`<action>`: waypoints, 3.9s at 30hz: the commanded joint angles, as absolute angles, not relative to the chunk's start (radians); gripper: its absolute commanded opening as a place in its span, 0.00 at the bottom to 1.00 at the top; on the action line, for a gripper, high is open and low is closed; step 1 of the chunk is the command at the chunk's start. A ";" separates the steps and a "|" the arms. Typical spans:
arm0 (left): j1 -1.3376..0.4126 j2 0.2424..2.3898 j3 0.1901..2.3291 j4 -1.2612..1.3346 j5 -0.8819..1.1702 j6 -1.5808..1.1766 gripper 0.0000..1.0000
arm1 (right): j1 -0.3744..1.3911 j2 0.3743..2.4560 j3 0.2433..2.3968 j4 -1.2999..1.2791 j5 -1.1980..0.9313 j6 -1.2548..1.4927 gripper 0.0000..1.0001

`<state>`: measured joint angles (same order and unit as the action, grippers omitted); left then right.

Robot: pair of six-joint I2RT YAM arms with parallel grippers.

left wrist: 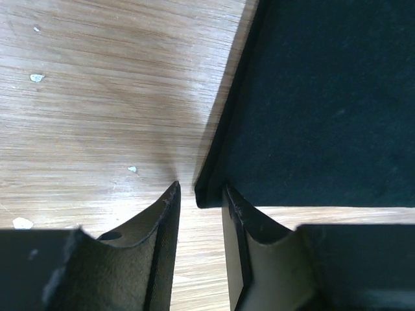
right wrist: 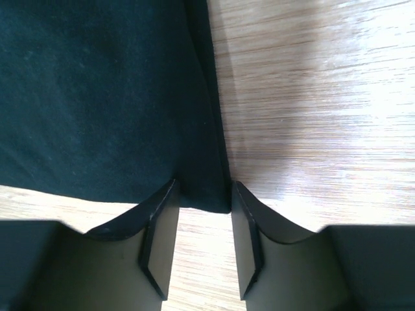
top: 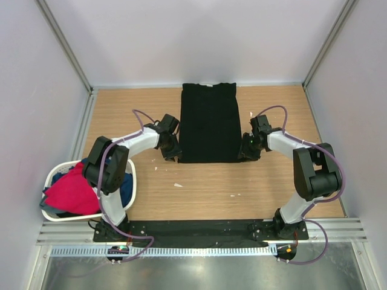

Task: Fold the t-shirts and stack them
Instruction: Fold the tshirt

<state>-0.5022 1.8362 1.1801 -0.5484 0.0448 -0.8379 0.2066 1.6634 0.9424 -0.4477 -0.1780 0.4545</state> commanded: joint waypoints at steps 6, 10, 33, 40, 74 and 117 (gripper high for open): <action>-0.511 1.878 1.181 -0.494 0.032 -0.801 0.09 | 0.209 1.683 0.937 -0.423 -0.141 0.446 0.10; -0.523 1.836 1.154 -0.509 0.006 -0.795 0.00 | 0.212 1.663 0.907 -0.454 -0.135 0.439 0.01; -0.825 1.181 0.811 -0.923 -0.069 -1.133 0.00 | 0.529 0.925 0.586 -0.895 -0.169 0.831 0.01; -0.943 1.098 0.936 -1.135 -0.164 -1.181 0.00 | 0.551 0.786 0.653 -1.025 -0.146 0.910 0.01; -0.806 1.215 1.342 -1.066 -0.450 -0.986 0.00 | 0.543 1.086 1.170 -0.868 0.235 0.687 0.01; -0.302 1.945 1.632 -0.698 -0.087 -0.821 0.55 | 0.241 2.128 1.828 -0.485 0.014 0.436 0.49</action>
<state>-0.3275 1.9167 1.5234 -0.6617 -0.0830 -0.8692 0.2600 2.1254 1.7432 -0.5163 0.0376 0.4770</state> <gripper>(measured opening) 0.463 0.406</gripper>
